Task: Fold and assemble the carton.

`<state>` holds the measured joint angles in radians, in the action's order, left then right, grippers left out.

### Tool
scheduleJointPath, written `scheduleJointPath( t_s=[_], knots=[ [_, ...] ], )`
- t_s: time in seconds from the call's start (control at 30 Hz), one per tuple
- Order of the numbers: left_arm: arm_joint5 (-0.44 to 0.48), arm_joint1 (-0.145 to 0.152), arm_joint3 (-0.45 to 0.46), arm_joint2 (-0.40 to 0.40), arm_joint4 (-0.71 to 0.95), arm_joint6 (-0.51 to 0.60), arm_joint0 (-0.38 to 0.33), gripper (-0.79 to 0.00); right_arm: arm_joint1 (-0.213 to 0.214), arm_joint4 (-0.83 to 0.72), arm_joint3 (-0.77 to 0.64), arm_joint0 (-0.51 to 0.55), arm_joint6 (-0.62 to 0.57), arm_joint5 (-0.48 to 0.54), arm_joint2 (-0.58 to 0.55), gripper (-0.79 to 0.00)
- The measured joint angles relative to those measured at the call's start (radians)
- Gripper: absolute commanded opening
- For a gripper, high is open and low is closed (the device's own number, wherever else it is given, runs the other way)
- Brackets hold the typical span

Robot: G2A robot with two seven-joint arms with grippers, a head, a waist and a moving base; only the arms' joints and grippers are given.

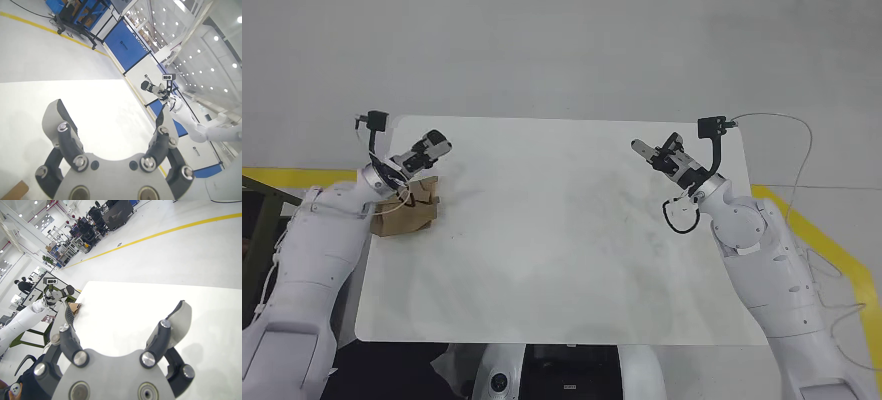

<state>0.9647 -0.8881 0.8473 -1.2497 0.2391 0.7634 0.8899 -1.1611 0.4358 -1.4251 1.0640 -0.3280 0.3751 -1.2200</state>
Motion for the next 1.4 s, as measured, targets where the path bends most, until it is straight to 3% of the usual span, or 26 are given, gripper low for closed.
scheduleJointPath(
  t_s=[0.17, 0.57, 0.87, 1.4],
  knots=[
    [-0.059, 0.026, -0.081, -0.051, 0.018, 0.09, -0.029, 0.0, 0.0, 0.0, 0.0, 0.0, 0.0, 0.0, 0.0, 0.0],
    [-0.145, 0.084, -0.189, -0.183, 0.003, 0.115, -0.011, 0.0, 0.0, 0.0, 0.0, 0.0, 0.0, 0.0, 0.0, 0.0],
    [-0.181, 0.113, -0.255, -0.241, -0.056, 0.038, -0.001, 0.0, 0.0, 0.0, 0.0, 0.0, 0.0, 0.0, 0.0, 0.0],
    [-0.182, 0.114, -0.256, -0.244, -0.057, 0.033, 0.0, 0.0, 0.0, 0.0, 0.0, 0.0, 0.0, 0.0, 0.0, 0.0]
  ],
)
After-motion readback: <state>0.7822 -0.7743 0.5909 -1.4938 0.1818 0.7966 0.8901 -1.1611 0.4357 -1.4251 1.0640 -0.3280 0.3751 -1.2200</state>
